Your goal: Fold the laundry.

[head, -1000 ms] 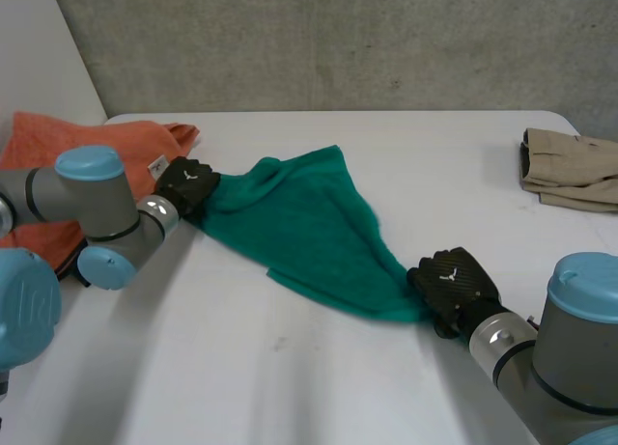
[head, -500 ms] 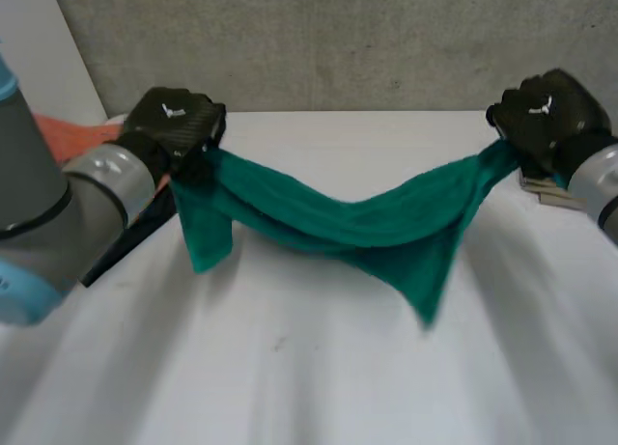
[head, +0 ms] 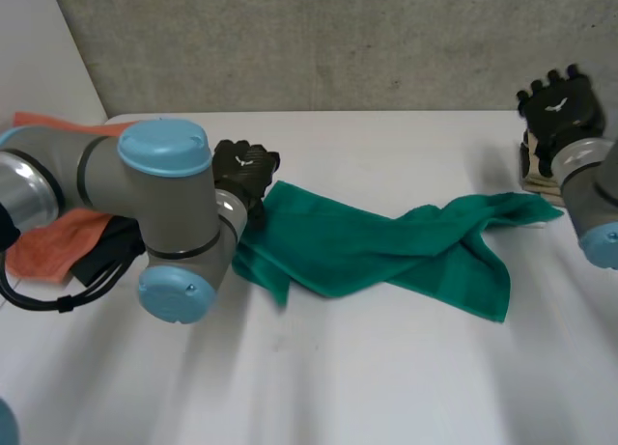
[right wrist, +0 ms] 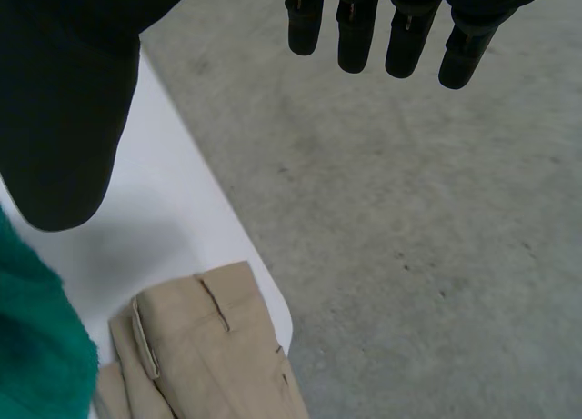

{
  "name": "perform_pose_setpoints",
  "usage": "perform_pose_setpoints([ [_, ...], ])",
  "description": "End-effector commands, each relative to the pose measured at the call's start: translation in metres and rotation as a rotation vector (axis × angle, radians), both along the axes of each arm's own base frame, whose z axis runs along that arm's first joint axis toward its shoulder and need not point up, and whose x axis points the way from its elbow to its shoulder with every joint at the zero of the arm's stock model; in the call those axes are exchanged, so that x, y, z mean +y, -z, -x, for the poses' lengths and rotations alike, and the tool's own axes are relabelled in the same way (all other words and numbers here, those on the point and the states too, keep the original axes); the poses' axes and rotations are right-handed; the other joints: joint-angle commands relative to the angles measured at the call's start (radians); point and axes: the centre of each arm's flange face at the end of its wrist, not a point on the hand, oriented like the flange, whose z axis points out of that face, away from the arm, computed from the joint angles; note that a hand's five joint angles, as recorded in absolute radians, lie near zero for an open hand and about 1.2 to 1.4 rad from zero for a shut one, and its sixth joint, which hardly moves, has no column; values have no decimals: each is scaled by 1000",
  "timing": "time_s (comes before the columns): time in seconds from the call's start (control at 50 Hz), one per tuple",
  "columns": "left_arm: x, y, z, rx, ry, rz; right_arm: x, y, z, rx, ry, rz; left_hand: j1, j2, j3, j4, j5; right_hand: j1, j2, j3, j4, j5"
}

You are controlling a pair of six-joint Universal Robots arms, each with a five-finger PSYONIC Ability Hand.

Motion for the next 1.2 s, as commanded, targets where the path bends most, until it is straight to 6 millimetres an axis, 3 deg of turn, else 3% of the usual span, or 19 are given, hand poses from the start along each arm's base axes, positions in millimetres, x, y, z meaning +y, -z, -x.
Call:
perform_pose_setpoints([
  [0.02,18,-19,-12,10,16,-8,88,-32,4,-140,-48,-191,-173,-232,-245,-237,-234,-48,-37,-32,-31,-42],
  [0.1,30,-27,-35,9,-18,-30,133,6,8,-153,-60,-484,-161,-221,-233,-226,-222,-48,-37,-32,-31,-42],
  [0.16,33,-25,-53,38,-64,-74,151,26,9,-198,-55,-589,-135,-194,-207,-199,-196,15,26,31,31,21],
  [0.32,44,-6,-70,178,-137,-256,172,64,4,-265,-142,-632,9,-50,-63,-55,-52,212,223,228,228,218],
  [0.56,38,23,-75,182,-153,-376,148,105,-2,-269,-159,-601,12,-47,-60,-52,-49,391,402,407,407,397],
  [0.98,42,23,-70,180,-133,-374,112,122,-7,-226,-174,-511,12,-47,-60,-52,-49,594,605,609,610,600],
  [1.2,42,22,-70,181,-134,-372,103,117,-8,-194,-185,-471,12,-47,-60,-52,-49,606,616,621,622,612],
])
